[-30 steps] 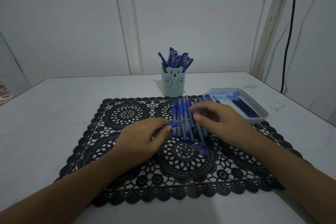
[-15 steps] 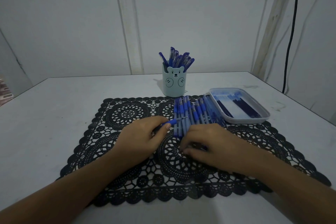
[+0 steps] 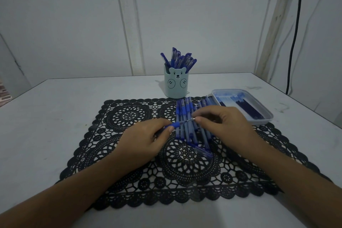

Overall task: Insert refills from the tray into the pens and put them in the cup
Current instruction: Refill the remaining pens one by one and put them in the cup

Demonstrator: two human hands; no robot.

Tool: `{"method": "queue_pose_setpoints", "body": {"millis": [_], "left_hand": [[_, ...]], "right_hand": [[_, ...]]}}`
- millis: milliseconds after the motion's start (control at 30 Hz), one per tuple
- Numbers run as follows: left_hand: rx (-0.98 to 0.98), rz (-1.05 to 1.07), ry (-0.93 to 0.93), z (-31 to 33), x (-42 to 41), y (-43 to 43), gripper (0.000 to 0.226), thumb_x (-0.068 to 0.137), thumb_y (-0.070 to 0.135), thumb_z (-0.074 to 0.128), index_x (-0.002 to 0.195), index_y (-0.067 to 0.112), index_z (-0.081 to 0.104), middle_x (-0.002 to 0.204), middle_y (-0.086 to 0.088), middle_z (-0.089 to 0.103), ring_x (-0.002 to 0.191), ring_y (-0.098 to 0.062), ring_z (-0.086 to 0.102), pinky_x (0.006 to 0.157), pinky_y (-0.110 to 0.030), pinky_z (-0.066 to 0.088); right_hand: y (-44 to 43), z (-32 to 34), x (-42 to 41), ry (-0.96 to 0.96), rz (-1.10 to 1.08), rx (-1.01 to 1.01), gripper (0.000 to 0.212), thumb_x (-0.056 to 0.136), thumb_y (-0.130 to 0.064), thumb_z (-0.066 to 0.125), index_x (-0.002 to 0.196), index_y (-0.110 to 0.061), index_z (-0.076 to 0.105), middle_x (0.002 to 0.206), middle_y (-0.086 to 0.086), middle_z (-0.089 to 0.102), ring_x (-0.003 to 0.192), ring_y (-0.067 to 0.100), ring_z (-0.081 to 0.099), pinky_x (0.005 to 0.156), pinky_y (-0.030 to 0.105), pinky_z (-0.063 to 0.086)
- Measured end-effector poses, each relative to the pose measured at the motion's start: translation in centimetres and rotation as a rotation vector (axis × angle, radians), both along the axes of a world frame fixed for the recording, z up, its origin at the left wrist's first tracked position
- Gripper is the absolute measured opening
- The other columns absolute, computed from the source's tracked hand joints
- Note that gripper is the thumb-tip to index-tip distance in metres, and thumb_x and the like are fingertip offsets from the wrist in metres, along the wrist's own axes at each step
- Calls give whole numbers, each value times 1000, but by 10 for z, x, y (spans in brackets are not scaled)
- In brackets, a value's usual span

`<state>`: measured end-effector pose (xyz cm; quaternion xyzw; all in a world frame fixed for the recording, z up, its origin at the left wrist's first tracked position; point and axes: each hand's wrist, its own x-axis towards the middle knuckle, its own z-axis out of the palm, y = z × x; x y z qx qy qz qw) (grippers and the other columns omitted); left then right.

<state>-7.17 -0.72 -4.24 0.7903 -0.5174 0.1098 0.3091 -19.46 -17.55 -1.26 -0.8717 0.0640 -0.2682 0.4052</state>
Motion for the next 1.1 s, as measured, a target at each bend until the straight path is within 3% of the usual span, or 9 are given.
{"method": "queue_pose_setpoints", "body": {"millis": [267, 467, 633, 733, 833, 900, 1033, 1100], "left_hand": [[-12, -29, 28, 1, -1, 1, 44, 85, 53, 30, 103, 30, 62, 76, 16, 61, 73, -2, 54, 58, -23, 45], [5, -37, -25, -1, -1, 1, 42, 87, 51, 32, 106, 29, 62, 85, 20, 62, 79, 1, 53, 65, -21, 46], [31, -39, -62, -2, -2, 1, 40, 88, 50, 32, 106, 30, 62, 87, 17, 65, 77, 1, 54, 64, -23, 48], [45, -37, -72, -2, -2, 0, 42, 87, 51, 31, 107, 31, 62, 91, 17, 65, 82, 1, 54, 68, -23, 48], [43, -29, -52, -2, -2, 0, 43, 87, 52, 30, 107, 31, 62, 91, 17, 65, 81, 1, 56, 69, -24, 49], [42, -26, -56, -2, -2, 1, 43, 87, 52, 30, 107, 31, 62, 91, 17, 65, 80, 2, 55, 68, -22, 48], [46, -32, -89, -2, -3, 0, 41, 88, 50, 32, 106, 30, 63, 90, 17, 66, 79, 2, 55, 65, -20, 47], [42, -36, -93, -2, -3, 1, 41, 88, 50, 32, 106, 30, 63, 89, 16, 66, 78, 1, 55, 65, -21, 48]], "right_hand": [[0, 1, -1, 16, 50, 49, 21, 83, -17, 64, 78, -38, 65, 76, -6, 68, 71, 9, 61, 66, 16, 50], [2, -2, 0, 38, 78, 27, 17, 83, -23, 63, 78, -39, 65, 73, -8, 67, 72, 13, 62, 71, 26, 53], [8, -6, 1, 71, 39, -102, 25, 89, -34, 52, 66, -32, 60, 61, 2, 62, 52, 12, 50, 54, 23, 42], [11, -9, 0, 86, 24, -113, 38, 91, -40, 41, 63, -20, 57, 52, -5, 53, 49, 6, 47, 50, 17, 37], [10, -8, -1, 128, 95, -128, 12, 91, -30, 50, 79, -31, 50, 63, -8, 55, 57, 3, 49, 54, 15, 40], [9, -8, -1, 149, 126, -174, 15, 90, -23, 54, 82, -34, 47, 70, -7, 57, 63, 3, 52, 56, 15, 42], [9, -7, -2, 124, 101, -171, 22, 92, -34, 46, 71, -30, 50, 64, 0, 57, 54, 9, 47, 56, 28, 42], [7, -8, -2, 133, 126, -164, 10, 91, -32, 49, 82, -30, 51, 68, -2, 58, 56, 6, 49, 55, 22, 41]]}}
